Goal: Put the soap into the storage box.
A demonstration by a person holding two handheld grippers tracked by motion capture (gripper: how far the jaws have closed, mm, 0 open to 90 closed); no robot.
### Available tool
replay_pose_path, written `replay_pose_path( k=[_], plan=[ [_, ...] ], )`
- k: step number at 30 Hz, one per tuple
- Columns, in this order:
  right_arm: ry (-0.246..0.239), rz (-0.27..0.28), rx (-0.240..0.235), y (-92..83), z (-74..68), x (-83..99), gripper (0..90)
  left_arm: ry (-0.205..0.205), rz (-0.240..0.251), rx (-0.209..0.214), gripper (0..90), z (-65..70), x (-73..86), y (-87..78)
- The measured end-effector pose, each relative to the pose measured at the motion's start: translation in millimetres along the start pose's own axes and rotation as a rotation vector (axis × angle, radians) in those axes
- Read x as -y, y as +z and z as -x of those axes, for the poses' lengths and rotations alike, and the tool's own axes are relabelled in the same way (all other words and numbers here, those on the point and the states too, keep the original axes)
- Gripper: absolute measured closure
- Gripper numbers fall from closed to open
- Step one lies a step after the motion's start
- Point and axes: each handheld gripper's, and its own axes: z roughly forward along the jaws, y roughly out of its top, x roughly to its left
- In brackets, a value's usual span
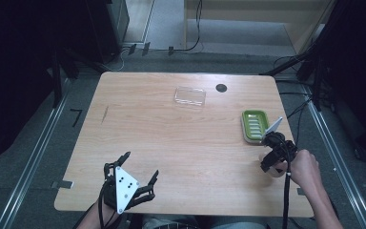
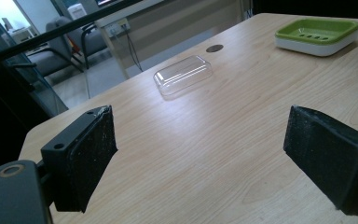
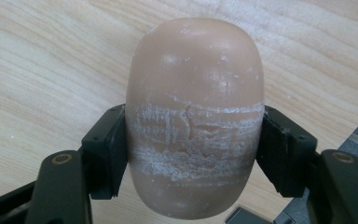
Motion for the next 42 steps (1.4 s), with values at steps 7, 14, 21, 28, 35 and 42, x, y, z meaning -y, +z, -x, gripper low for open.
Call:
replay_pose_path(
  k=[7,14,21,28,35,42],
  plan=[
    [0.004,0.006,0.005,-3.1,3.8,-6.0,33.5,-0.001,0.000,0.000,9.9,-0.2,0.1,0.1],
    [0.013,0.008,0.005,-4.1,8.0,-9.9,33.5,-0.001,0.000,0.000,9.8,-0.2,0.1,0.0],
    [0.010,0.021,0.009,-7.1,11.3,-14.4,33.5,0.000,-0.002,0.000,9.8,0.1,-0.1,0.1],
    [0.023,0.025,0.011,-11.6,11.6,-21.6,33.5,-0.001,-0.004,-0.001,9.8,-0.4,0.0,0.3],
    [0.012,0.031,0.014,-14.8,11.5,-31.1,33.5,-0.001,-0.006,0.000,9.9,-0.5,0.0,0.4],
    [0.010,0.035,0.019,-19.8,13.2,-39.0,33.5,0.000,-0.007,0.000,9.9,-0.5,0.0,0.7]
  ],
)
